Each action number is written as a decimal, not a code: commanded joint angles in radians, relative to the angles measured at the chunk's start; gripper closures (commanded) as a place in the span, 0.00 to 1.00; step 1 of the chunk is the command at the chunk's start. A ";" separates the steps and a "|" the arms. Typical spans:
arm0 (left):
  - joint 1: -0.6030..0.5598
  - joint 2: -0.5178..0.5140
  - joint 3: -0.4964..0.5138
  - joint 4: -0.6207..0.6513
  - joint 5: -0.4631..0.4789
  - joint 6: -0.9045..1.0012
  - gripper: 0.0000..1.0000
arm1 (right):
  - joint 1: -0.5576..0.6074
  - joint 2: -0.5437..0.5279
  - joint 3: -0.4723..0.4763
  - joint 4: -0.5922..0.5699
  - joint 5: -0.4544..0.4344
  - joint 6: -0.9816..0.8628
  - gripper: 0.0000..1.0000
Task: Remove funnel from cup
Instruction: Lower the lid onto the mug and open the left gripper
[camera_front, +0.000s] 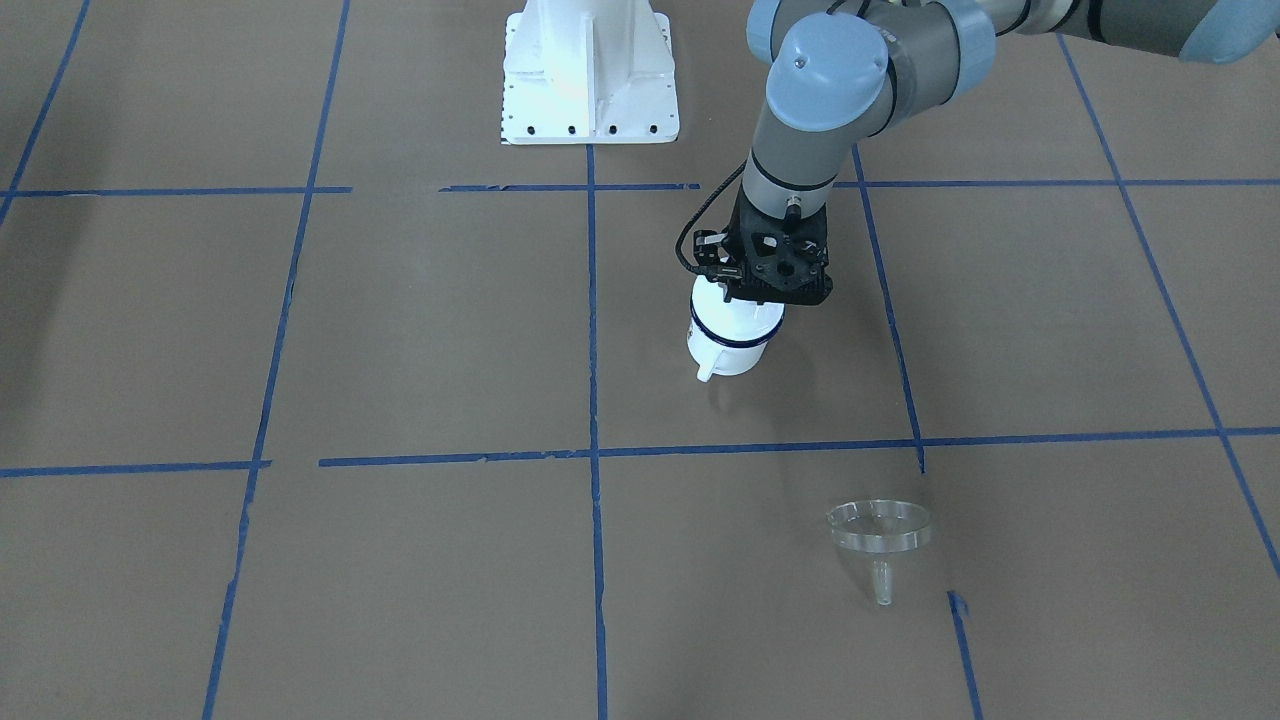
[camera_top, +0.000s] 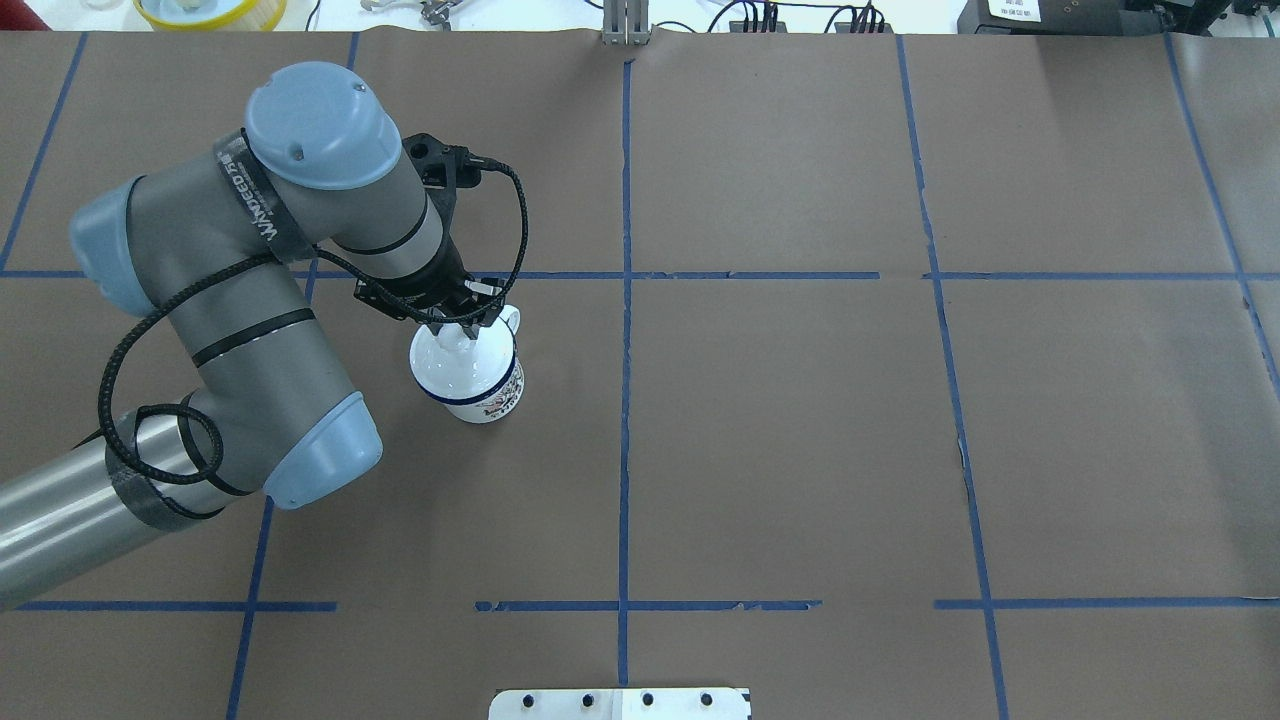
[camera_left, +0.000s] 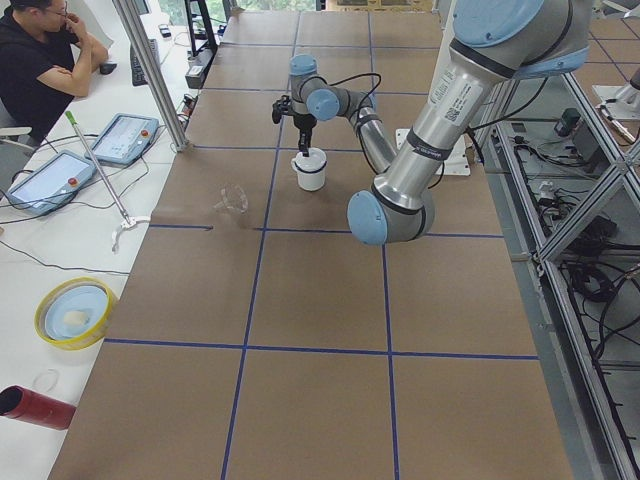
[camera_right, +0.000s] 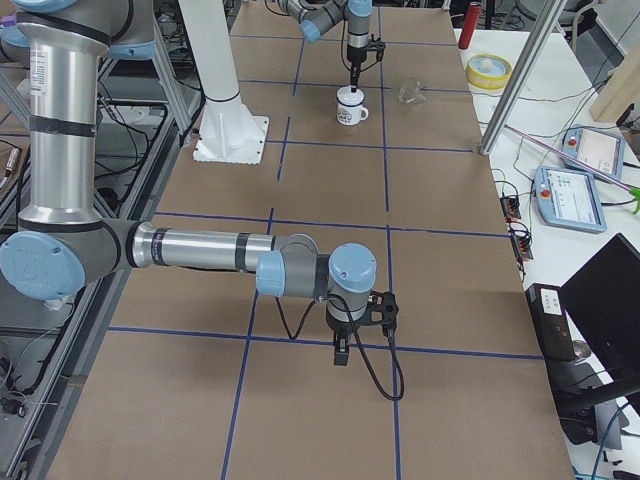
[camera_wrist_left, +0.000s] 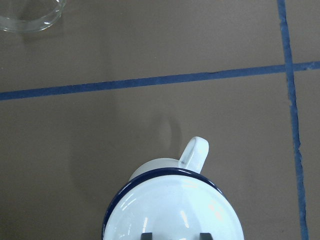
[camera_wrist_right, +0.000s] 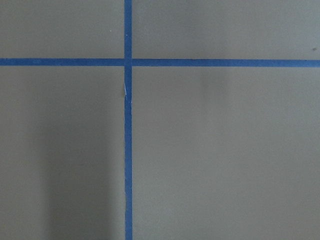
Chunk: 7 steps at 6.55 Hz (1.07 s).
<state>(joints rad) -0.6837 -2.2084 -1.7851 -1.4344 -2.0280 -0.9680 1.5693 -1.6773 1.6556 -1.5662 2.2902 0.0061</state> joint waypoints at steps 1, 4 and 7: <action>0.001 0.001 0.000 -0.001 0.000 0.000 0.50 | 0.000 -0.001 0.001 0.000 0.000 0.000 0.00; 0.001 0.003 -0.011 -0.001 0.000 0.000 0.00 | 0.000 -0.001 0.000 0.000 0.000 0.000 0.00; -0.013 0.042 -0.112 0.000 0.008 0.012 0.00 | 0.000 -0.001 0.001 0.000 0.000 0.000 0.00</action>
<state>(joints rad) -0.6890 -2.1877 -1.8432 -1.4344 -2.0239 -0.9593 1.5693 -1.6775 1.6555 -1.5662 2.2902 0.0062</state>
